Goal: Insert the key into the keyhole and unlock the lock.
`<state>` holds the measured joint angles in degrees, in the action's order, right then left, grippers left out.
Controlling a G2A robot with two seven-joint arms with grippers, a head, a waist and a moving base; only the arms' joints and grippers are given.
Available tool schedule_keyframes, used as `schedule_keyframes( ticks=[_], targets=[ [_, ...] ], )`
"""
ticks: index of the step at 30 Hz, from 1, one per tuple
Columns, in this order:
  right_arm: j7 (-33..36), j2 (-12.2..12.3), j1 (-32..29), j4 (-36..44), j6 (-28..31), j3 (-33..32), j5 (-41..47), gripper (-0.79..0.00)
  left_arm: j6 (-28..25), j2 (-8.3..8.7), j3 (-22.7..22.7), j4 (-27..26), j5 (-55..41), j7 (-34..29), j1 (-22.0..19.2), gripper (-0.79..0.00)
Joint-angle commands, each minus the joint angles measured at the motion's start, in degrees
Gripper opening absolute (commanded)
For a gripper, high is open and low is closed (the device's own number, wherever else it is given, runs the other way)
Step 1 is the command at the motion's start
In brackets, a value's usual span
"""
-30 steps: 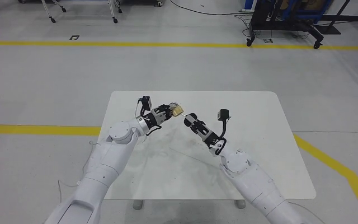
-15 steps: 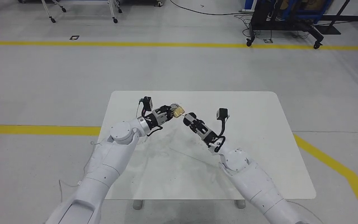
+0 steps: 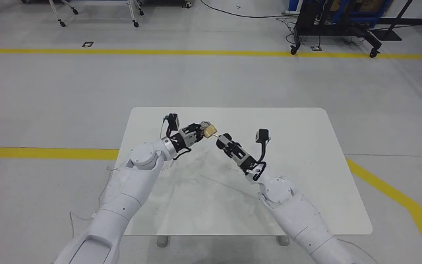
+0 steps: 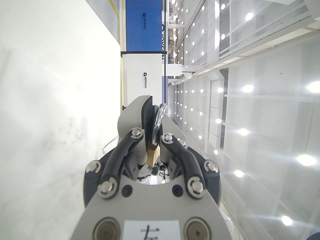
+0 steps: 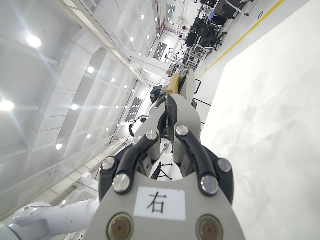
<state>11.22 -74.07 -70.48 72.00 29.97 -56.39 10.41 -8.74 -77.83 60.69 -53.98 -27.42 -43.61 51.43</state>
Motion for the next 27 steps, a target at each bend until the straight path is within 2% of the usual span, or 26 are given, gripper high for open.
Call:
schedule_keyframes(
  ticks=[1,11,17,27],
  targets=[
    [-0.22,-0.10,0.02,-0.18,-0.13,-0.22,0.21,-0.785,0.03,-0.03,0.00,0.03,0.04,-0.05,0.00,-0.785],
    [-0.84,-0.73,0.41,-0.91,-0.94,-0.39,-0.67,-0.785,0.13,-0.09,0.09,0.09,1.00,0.10,-0.13,-0.785],
    [-3.65,-1.17,0.33,-0.89,-1.79,-0.28,-3.44,-0.785,0.17,-0.15,0.11,0.05,1.31,0.06,-0.12,-0.785],
    [-6.67,-1.94,-0.44,-0.97,0.50,0.19,-6.50,-0.785,-0.25,-0.22,0.38,-0.18,1.63,0.33,0.00,-0.785]
  ],
)
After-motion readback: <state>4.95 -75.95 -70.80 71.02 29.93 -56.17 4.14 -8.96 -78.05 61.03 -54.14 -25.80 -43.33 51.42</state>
